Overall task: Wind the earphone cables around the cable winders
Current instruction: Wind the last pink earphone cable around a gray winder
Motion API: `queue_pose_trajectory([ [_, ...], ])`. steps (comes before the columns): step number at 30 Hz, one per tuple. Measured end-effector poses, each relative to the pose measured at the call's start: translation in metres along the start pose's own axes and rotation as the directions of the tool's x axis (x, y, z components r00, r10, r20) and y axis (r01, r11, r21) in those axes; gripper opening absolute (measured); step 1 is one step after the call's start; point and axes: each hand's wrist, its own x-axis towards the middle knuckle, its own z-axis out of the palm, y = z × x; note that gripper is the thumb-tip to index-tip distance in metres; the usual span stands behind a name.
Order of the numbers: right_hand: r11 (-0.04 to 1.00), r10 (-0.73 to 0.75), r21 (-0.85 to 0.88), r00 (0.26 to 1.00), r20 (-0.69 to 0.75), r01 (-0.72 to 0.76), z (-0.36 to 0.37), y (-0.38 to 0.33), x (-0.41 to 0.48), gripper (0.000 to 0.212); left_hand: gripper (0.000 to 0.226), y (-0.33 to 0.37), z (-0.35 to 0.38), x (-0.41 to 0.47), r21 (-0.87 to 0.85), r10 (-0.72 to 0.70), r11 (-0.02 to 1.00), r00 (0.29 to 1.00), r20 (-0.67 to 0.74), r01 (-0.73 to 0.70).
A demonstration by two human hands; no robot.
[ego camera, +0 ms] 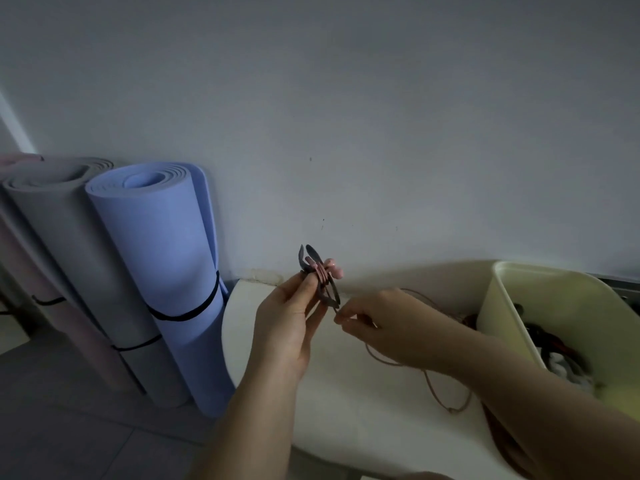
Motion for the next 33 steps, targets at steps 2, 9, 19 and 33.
queue_pose_trajectory([
  [2,0.998,-0.026,-0.054,0.998,0.049,0.028,-0.009,-0.001,-0.002,0.028,0.022,0.001,0.001,0.000,0.125,0.074,0.989,0.997,-0.002,-0.073],
  [9,0.998,-0.022,-0.054,0.999,0.046,0.024,-0.044,-0.002,-0.008,0.025,0.023,0.005,0.001,-0.002,-0.058,-0.061,0.996,0.996,0.072,0.065],
  [19,0.996,-0.043,-0.082,0.998,0.046,0.047,-0.057,-0.011,-0.003,0.028,0.013,0.000,0.001,0.003,-0.181,-0.197,0.966,0.979,-0.059,0.184],
  [33,0.983,-0.058,-0.165,0.990,0.125,0.079,-0.041,-0.019,-0.004,0.028,0.019,0.000,-0.001,0.004,-0.505,-0.338,0.811,0.941,0.011,0.297],
])
